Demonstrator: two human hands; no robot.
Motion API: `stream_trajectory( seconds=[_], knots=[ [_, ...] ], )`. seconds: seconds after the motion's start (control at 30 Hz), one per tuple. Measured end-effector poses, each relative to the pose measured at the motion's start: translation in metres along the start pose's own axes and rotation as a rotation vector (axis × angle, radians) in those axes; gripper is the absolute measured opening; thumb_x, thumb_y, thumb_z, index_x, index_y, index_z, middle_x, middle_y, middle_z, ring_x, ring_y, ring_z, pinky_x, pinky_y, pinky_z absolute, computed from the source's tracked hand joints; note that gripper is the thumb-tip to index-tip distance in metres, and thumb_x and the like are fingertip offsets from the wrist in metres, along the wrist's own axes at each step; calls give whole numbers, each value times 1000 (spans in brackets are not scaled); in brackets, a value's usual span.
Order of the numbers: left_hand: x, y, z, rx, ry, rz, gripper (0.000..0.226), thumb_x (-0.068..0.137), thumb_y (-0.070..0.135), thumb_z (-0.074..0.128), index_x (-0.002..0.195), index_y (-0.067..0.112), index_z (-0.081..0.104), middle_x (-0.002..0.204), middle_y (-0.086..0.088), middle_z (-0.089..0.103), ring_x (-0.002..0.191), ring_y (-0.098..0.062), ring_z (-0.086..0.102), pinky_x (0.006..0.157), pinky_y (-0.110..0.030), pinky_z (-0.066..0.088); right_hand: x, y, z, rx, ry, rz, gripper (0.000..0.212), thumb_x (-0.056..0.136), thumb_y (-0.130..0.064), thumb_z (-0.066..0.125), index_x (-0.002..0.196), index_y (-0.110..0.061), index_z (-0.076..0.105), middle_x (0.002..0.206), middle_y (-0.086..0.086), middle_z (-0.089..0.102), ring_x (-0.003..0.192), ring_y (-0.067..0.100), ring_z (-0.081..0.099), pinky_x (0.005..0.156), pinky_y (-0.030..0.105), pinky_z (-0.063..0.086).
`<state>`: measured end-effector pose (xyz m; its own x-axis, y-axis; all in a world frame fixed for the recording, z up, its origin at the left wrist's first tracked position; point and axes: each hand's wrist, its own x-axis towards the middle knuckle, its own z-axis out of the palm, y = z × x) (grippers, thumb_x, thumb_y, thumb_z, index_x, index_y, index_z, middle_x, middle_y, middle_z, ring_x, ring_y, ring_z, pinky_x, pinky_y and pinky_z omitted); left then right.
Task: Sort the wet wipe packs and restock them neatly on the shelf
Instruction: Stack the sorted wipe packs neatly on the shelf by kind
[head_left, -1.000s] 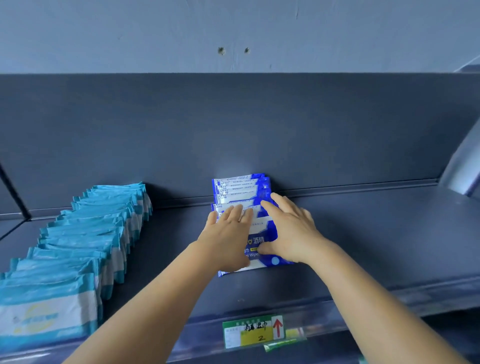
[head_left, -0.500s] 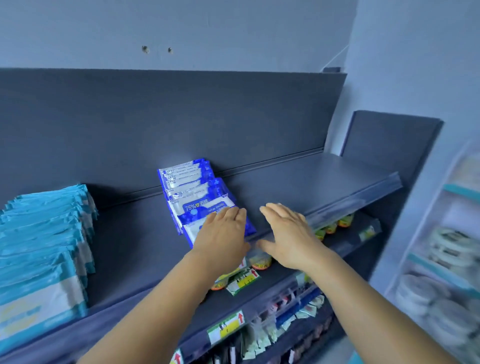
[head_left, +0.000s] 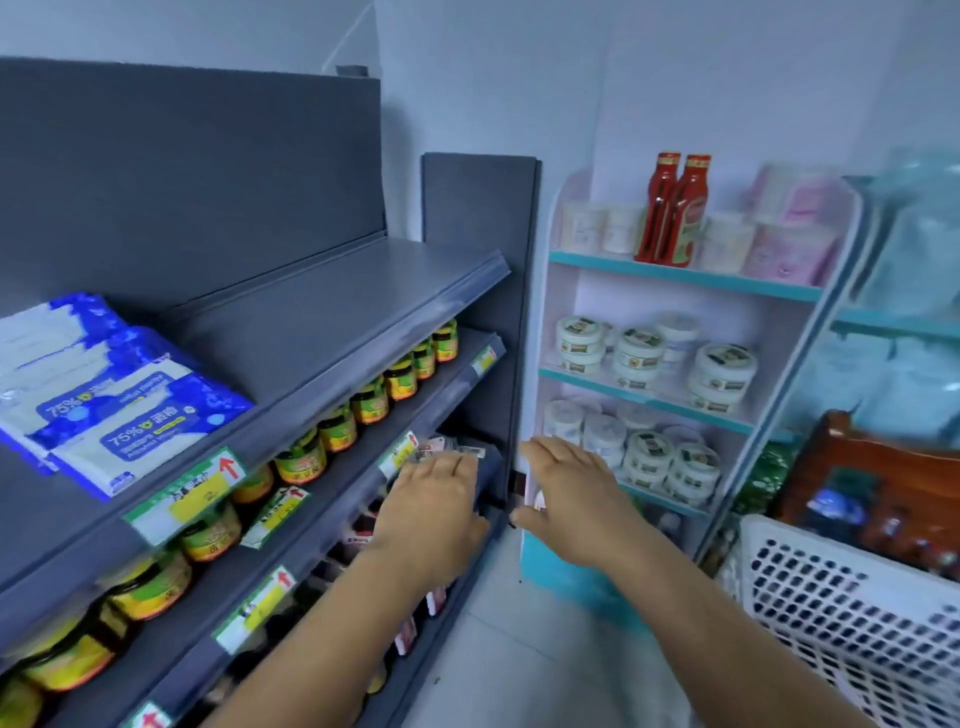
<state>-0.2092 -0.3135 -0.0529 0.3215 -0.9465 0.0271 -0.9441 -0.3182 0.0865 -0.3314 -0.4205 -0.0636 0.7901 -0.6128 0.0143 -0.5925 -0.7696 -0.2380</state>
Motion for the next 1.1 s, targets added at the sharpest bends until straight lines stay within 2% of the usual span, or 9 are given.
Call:
stream_trajectory(
  seconds=[0.33,0.57,0.77,1.0,1.1],
  knots=[
    [31,153,59,-54,-77,227,61,94,41,48,146,19,25,149,2,33,136,-18,32,112,-30,21,-102,143,13,41,3,357,73,90,-46,54,149,-19,20,156,0,22,143,18,19,117,34,14],
    [46,282,107,-79,-175,305,59,96,38,47,146,17,24,146,0,37,133,-20,35,111,-32,25,-180,256,24,61,-32,495,71,92,-45,53,149,-18,20,156,1,21,144,19,17,117,35,12],
    [59,387,153,-141,-232,341,52,96,30,48,143,21,29,147,2,38,132,-18,38,110,-31,28,-233,349,39,93,-96,579,75,95,-45,49,152,-17,10,160,0,10,147,18,7,119,37,9],
    [71,470,222,-97,-383,444,63,98,33,42,151,16,12,155,0,22,141,-19,22,116,-33,18,-281,427,71,192,-110,725,74,94,-42,52,151,-16,13,159,0,12,147,18,6,119,37,8],
    [75,495,248,-69,-438,492,64,99,33,42,151,16,12,157,0,20,143,-19,20,117,-33,17,-291,450,89,251,-104,808,73,93,-41,53,150,-15,16,159,1,15,147,20,8,119,38,10]
  ],
)
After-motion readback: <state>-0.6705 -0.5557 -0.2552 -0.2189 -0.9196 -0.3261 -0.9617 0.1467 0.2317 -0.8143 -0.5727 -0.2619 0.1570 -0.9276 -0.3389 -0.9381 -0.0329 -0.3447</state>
